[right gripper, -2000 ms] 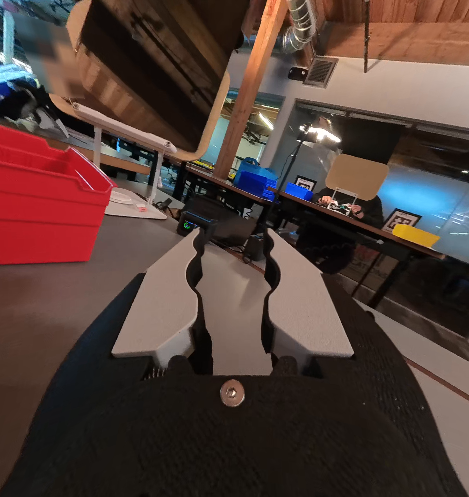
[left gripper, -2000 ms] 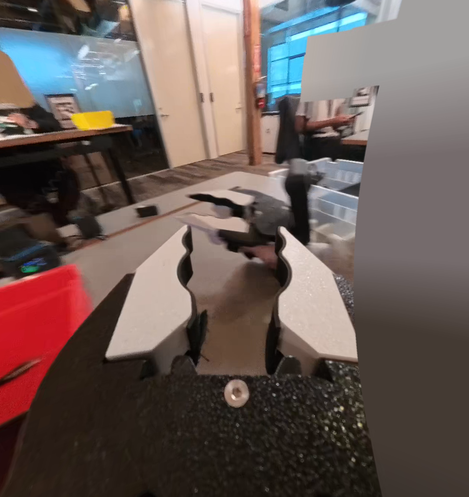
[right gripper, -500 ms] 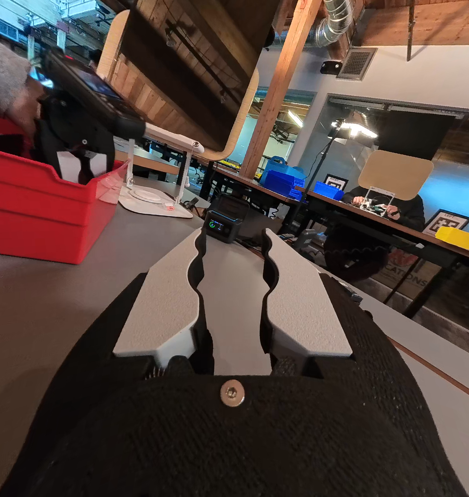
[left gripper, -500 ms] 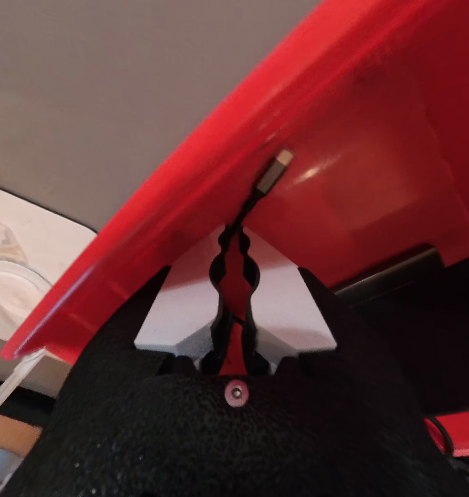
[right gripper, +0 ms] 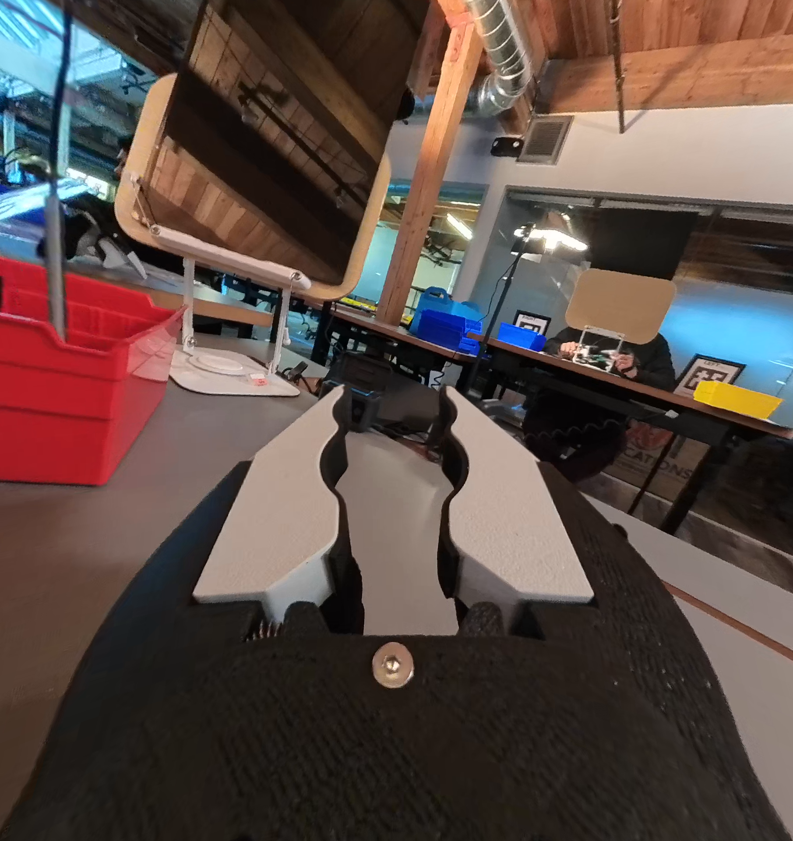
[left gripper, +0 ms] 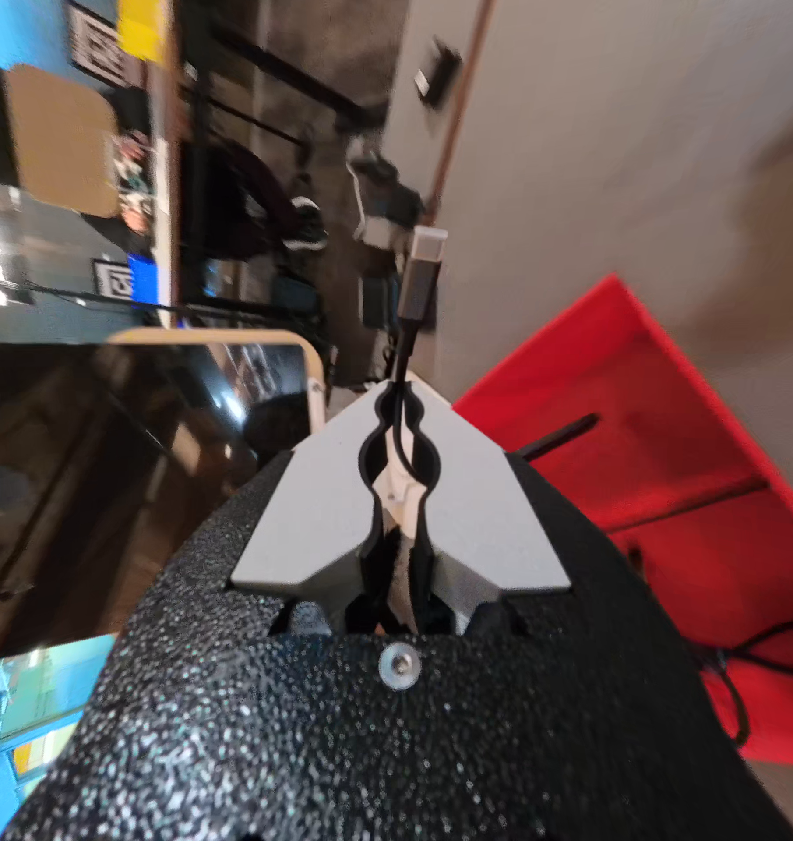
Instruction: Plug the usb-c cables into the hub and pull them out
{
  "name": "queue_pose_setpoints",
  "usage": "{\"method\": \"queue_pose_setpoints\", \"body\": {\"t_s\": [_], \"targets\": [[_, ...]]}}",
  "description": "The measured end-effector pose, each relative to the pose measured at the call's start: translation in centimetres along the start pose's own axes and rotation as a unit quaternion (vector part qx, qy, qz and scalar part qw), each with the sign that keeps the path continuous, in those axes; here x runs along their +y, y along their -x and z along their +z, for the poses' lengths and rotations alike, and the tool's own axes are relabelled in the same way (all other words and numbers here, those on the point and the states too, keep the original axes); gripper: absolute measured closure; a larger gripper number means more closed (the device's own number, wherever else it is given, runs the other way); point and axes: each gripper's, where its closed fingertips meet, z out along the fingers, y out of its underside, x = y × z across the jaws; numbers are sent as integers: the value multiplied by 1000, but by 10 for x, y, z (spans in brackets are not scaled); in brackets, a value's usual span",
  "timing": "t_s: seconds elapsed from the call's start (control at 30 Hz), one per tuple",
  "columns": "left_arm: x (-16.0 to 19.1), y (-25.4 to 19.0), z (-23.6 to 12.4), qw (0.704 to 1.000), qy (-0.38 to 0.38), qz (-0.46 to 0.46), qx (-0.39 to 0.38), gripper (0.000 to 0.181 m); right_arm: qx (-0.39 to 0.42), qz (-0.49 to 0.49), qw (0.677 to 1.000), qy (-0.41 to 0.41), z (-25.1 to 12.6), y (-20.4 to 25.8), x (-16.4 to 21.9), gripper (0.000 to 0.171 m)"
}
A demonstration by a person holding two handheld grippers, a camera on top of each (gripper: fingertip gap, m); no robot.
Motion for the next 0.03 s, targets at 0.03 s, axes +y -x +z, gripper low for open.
{"method": "queue_pose_setpoints", "body": {"t_s": [0.03], "targets": [[-20, 6, -10, 1000, -19, -7, -14, 179, 9, 4, 1000, -5, -2, -5, -2, 135]]}}
